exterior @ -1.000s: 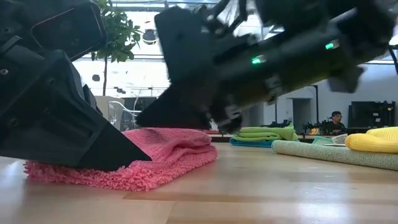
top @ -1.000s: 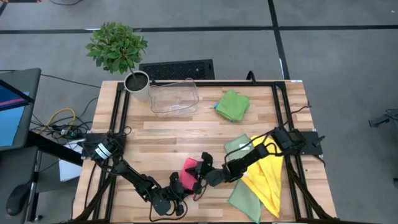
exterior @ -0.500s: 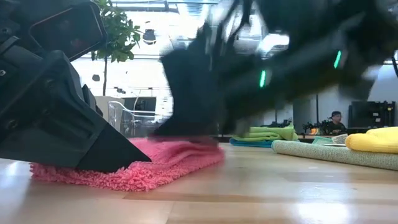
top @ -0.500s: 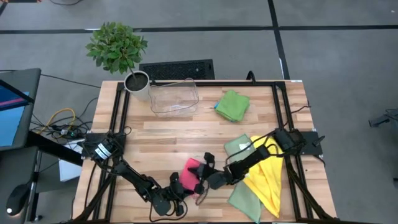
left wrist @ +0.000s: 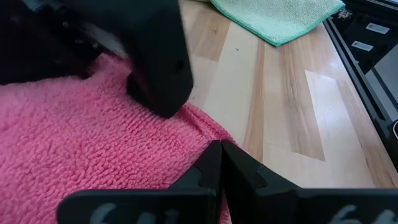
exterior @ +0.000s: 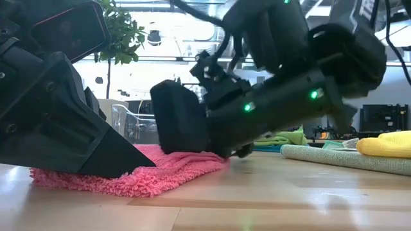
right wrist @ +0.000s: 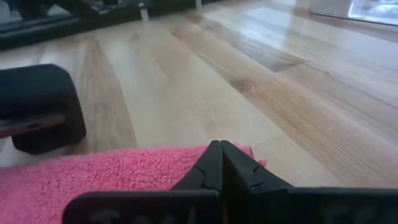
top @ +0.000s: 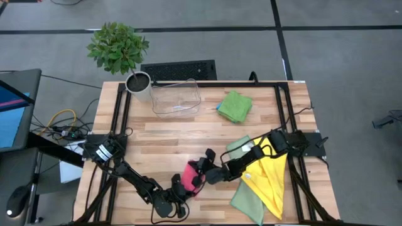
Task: Fold microfiber towels
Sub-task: Fold the pink microfiber cloth
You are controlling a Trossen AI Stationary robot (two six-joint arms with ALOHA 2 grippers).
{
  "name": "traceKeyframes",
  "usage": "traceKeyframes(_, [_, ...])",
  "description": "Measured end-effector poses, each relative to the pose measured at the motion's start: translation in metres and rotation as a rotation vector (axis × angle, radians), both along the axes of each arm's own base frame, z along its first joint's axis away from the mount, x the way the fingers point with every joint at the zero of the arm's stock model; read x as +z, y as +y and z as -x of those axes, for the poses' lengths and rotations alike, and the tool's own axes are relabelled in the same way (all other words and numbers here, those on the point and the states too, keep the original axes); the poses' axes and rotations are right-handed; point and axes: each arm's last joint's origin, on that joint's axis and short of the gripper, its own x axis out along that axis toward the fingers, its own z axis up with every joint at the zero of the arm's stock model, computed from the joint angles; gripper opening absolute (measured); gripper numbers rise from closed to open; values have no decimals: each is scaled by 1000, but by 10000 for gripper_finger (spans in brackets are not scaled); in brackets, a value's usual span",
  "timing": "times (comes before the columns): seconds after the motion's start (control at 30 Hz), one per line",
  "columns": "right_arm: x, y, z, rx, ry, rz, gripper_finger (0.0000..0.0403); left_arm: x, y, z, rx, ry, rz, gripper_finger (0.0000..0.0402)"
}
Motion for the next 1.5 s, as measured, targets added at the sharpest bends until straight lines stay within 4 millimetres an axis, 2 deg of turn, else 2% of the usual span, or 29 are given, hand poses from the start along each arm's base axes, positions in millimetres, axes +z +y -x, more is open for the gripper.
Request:
traceKeyframes(0.07, [0, -2, 0, -3, 10, 6, 17, 0, 0, 0, 1, 0, -1, 0])
traceKeyframes(0.13, [9, -4, -1, 15, 20, 34, 14, 0, 1, -1, 1, 1, -2, 0])
traceKeyframes(0.2, [26, -3, 0, 27, 17, 86, 14, 0, 1, -1, 0, 2, -4, 0])
traceKeyframes(0.3, [69, 5, -1, 49, -80, 109, 20, 0, 1, -1, 0, 2, -4, 0])
traceKeyframes(0.37, [82, 14, 2, 71, -128, 91, 21, 0, 1, -1, 1, 2, -5, 0])
traceKeyframes(0.53, [61, 44, 13, 133, -169, 17, 14, 0, 2, -2, 5, -3, -17, 0])
traceKeyframes(0.63, [38, 56, 15, 131, -175, -60, 13, 0, 3, -2, 16, -8, -23, 0])
traceKeyframes(0.73, [12, 57, 13, 110, -141, -106, 18, 0, 4, -3, 27, -15, -24, 0])
traceKeyframes(0.87, [1, 46, 6, 83, -128, -157, 20, 0, 4, -4, 31, -19, -22, 0])
traceKeyframes(1.0, [-1, 40, 3, 76, -98, -180, 15, 11, 4, -3, -10, -19, -47, 0])
traceKeyframes(1.17, [-2, 40, 4, 81, -92, -180, 20, 60, 5, -1, -80, -63, -69, 0])
traceKeyframes(1.3, [-2, 40, 4, 80, -89, -171, 21, 87, 11, 9, -121, -22, -76, 0])
traceKeyframes(1.37, [3, 39, 4, 97, -83, -131, 18, 90, 10, 14, -93, 2, -72, 0])
traceKeyframes(1.5, [28, 38, 6, 135, -39, -29, 17, 72, 3, 25, -20, 26, -99, 0])
